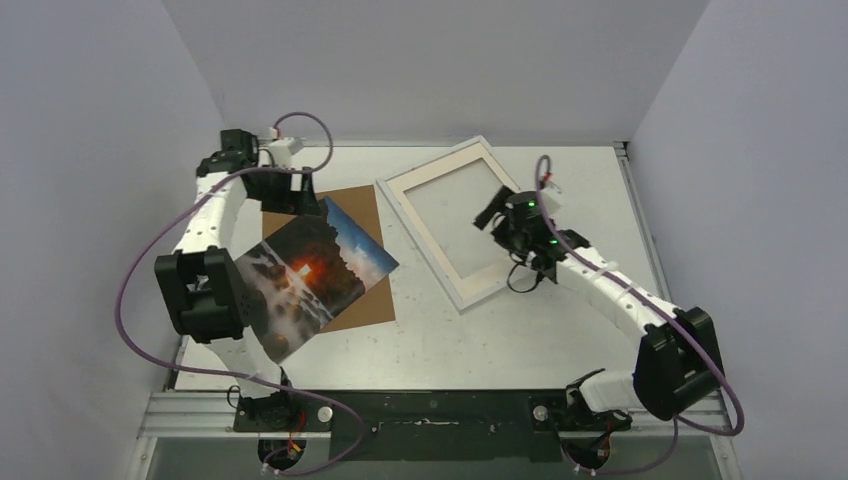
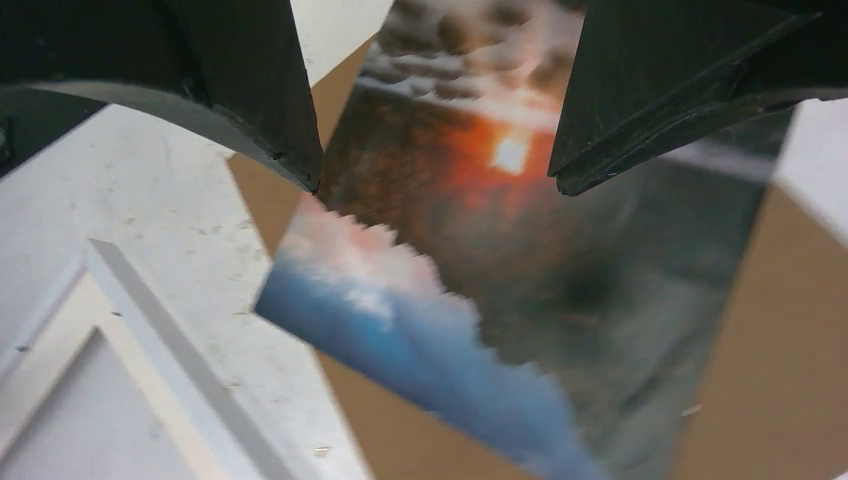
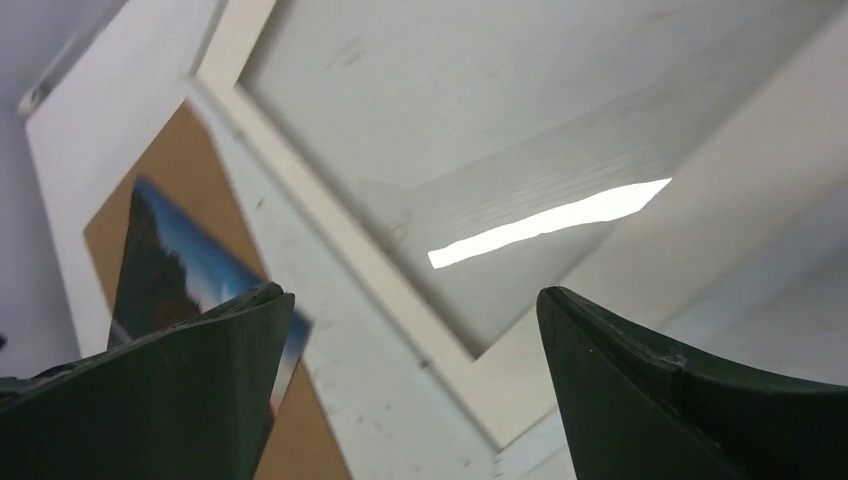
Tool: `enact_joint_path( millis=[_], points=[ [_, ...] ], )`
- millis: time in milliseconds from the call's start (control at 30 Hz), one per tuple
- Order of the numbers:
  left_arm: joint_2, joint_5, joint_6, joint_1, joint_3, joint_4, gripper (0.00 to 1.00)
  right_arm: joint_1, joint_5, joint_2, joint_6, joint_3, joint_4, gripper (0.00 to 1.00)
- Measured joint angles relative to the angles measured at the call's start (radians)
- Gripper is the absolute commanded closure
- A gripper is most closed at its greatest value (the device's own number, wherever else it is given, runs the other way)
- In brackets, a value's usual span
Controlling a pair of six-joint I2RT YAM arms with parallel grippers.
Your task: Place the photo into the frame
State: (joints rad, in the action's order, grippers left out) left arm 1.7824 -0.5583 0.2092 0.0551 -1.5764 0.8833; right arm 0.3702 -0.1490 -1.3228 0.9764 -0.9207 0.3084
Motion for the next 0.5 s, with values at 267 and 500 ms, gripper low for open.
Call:
enact_joint_path(
  millis=[267, 500],
  points=[
    [0.034, 0.089, 0.172, 0.363, -0.026, 0.118, 0.29, 0.446, 0.053, -0.442, -0.073, -0.356, -0.057, 0.01],
    [0.067, 0.203, 0.269, 0.512, 0.135, 0.098, 0.31, 0.493, 0.090, -0.636, -0.111, -0.461, -0.049, 0.00]
  ],
)
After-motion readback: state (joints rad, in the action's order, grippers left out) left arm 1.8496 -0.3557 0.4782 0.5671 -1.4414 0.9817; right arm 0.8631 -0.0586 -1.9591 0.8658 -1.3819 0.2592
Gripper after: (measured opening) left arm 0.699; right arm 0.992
